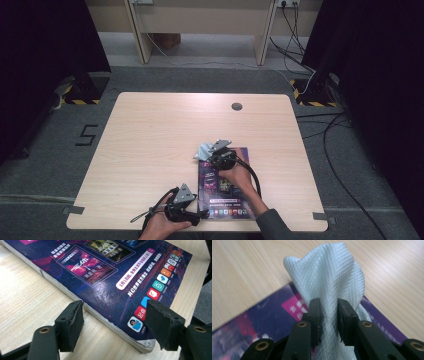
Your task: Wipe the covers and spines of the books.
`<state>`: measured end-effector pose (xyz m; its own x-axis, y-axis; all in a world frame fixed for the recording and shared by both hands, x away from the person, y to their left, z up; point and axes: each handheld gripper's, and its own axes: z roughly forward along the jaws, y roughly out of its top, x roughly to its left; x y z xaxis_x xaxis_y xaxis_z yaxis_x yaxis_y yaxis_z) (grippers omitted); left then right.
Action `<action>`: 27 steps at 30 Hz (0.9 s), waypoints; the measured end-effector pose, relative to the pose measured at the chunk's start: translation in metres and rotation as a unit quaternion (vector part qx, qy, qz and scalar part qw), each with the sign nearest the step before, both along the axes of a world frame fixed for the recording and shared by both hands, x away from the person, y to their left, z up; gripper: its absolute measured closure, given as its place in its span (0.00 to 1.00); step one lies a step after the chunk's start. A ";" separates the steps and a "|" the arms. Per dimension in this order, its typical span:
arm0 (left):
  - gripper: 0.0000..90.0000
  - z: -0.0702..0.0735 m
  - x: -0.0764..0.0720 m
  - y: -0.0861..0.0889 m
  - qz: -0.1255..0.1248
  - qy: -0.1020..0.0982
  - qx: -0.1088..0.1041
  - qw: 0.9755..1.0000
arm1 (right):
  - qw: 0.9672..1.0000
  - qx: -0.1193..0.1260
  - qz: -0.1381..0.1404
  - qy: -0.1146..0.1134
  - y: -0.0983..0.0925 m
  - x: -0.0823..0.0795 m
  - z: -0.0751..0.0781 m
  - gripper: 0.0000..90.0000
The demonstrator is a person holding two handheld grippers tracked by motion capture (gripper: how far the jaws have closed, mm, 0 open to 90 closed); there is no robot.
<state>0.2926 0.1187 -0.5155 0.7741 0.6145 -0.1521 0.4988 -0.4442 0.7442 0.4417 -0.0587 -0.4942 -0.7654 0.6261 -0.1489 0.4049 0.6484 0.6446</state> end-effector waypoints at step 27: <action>0.34 0.000 0.000 0.000 0.000 -0.001 -0.002 1.000 | 0.995 -0.010 -0.103 -0.008 -0.095 0.010 0.002 0.83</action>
<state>0.2928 0.1185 -0.5157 0.7748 0.6134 -0.1531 0.4974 -0.4419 0.7465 0.4516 -0.1537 -0.4925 -0.6191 0.7656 -0.1747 0.5199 0.5663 0.6395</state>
